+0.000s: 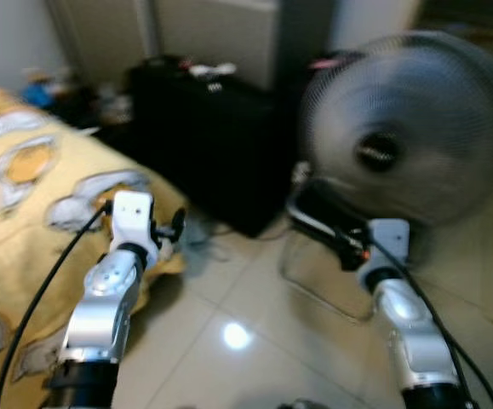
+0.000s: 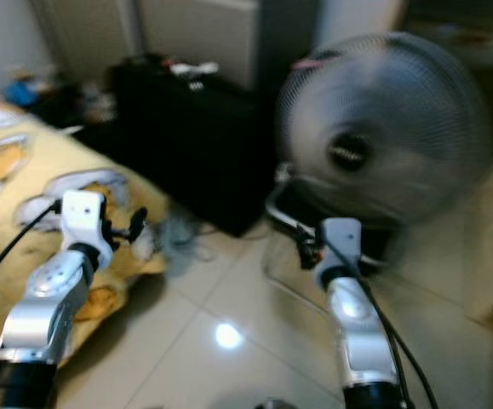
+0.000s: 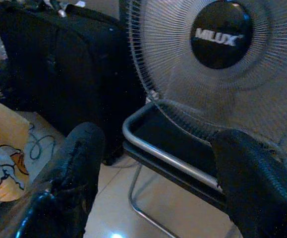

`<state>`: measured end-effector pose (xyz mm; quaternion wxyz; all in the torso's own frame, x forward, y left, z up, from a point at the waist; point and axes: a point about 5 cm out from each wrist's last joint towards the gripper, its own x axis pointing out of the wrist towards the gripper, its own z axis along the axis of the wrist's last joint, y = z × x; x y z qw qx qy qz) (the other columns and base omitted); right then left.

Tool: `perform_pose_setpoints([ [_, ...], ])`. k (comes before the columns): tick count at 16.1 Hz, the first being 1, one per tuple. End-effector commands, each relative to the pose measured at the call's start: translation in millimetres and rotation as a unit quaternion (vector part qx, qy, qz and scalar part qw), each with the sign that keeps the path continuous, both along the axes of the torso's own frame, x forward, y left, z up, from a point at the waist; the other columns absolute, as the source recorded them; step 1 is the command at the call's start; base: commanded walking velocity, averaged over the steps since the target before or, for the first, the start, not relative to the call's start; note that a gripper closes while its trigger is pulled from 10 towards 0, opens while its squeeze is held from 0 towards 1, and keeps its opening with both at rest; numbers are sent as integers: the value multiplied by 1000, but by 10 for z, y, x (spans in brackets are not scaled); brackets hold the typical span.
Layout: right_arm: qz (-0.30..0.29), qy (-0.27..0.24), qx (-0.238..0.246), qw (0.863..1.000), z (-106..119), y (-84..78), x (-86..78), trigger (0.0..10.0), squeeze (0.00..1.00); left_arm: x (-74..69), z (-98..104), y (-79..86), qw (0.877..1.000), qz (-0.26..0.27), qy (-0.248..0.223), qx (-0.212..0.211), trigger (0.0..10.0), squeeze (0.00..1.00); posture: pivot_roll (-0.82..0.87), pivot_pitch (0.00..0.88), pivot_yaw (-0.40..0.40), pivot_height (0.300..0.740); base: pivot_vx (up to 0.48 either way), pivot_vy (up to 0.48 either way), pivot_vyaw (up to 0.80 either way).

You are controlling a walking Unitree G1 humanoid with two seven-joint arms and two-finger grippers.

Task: Clean up the room

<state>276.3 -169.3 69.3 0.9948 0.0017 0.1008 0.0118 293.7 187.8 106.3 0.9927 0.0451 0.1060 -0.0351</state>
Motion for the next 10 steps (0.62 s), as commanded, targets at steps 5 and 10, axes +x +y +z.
perform_pose_setpoints([
  [5, 15, -10, -7, 1000, 35, 88, 23, 10000, 0, -13, 17, 61, 1000, 13, -7, 0, 10000, 0, -40, 0, 26, 740, 409, 0, 0],
  [10, 14, -10, -7, 1000, 28, 80, 29, 10000, 0, -12, -1, 53, 1000, 12, -7, 4, 10000, 0, -45, 0, 28, 740, 460, 0, 0],
])
